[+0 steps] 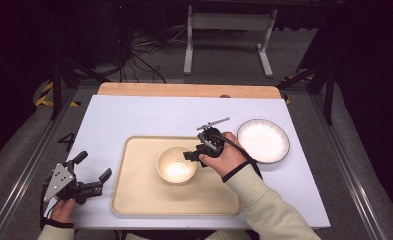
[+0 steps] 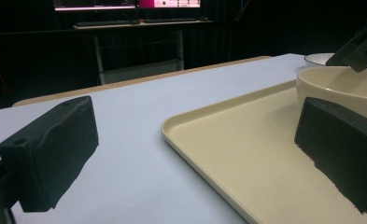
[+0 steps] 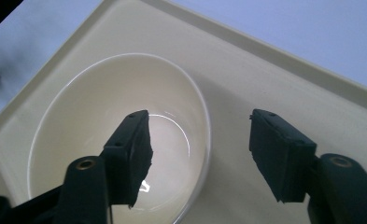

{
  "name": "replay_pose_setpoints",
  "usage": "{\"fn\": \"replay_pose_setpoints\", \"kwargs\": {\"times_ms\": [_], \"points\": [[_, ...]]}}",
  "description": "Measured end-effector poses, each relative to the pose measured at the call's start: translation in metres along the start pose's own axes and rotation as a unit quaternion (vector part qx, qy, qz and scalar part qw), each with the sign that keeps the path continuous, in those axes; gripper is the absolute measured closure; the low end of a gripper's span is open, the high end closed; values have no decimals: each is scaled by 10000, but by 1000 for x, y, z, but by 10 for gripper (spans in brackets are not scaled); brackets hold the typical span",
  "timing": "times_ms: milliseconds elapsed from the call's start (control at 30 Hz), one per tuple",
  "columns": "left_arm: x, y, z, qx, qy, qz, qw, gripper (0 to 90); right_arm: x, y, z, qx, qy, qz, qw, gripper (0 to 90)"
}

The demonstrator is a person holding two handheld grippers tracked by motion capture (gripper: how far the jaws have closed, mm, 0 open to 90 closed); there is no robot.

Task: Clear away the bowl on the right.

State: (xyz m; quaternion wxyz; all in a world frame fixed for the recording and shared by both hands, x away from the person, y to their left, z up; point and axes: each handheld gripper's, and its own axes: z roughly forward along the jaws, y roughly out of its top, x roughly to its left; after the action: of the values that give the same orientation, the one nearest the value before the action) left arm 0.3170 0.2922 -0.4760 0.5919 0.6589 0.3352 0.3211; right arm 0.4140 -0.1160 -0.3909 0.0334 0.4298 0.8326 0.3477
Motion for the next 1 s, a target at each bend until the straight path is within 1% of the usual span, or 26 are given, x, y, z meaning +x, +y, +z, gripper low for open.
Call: {"fn": "replay_pose_setpoints", "kwargs": {"times_ms": [33, 100, 133, 167, 267, 300, 333, 367, 400, 433, 467, 600, 633, 767, 833, 867, 967, 1000], "points": [[0, 0, 0, 4, -3, 4, 10000, 1, 2, -2, -2, -115, 72, -167, 9998, 339], [0, 0, 0, 1, 1, 0, 10000, 1, 3, -3, -4, -162, 118, -189, 9996, 334], [0, 0, 0, -1, 0, 0, 10000, 1, 5, -3, -6, -211, 139, -240, 9994, 326], [0, 0, 0, 0, 1, 2, 10000, 2, 7, -5, -10, -404, 153, -449, 9981, 296], [0, 0, 0, 0, 1, 4, 10000, 2, 9, -8, -15, -578, 161, -519, 9969, 294], [0, 0, 0, 0, 1, 4, 10000, 2, 9, -8, -15, -578, 161, -519, 9969, 294], [0, 0, 0, -1, 1, 6, 10000, 2, 8, -10, -19, -701, 150, -607, 9956, 284], [0, 0, 0, -2, 1, 3, 10000, 2, 8, -10, -19, -701, 150, -607, 9956, 284], [0, 0, 0, -2, 1, 3, 10000, 2, 8, -13, -23, -803, 140, -681, 9943, 273], [0, 0, 0, -2, 1, 3, 10000, 2, 8, -13, -23, -803, 140, -681, 9943, 273], [0, 0, 0, -3, 2, 1, 10000, 2, 7, -14, -25, -865, 147, -719, 9935, 268], [0, 0, 0, 0, 1, -3, 10000, 1, 4, -18, -34, -1140, 97, -941, 9890, 250], [0, 0, 0, -6, 4, -4, 10000, 1, 2, -19, -37, -1197, 75, -1028, 9875, 250], [0, 0, 0, -5, 5, -4, 10000, 1, 0, -24, -42, -1483, 141, -1332, 9798, 248], [0, 0, 0, 3, 3, -2, 10000, 1, -2, -28, -46, -1661, 181, -1551, 9737, 242], [0, 0, 0, -6, 5, -5, 10000, 2, -3, -30, -48, -1712, 203, -1584, 9722, 242], [0, 0, 0, 3, 1, -2, 10000, 1, -6, -35, -53, -1818, 199, -1639, 9694, 242], [0, 0, 0, 2, 1, -3, 10000, 1, -7, -38, -56, -1885, 203, -1663, 9677, 242]]}}
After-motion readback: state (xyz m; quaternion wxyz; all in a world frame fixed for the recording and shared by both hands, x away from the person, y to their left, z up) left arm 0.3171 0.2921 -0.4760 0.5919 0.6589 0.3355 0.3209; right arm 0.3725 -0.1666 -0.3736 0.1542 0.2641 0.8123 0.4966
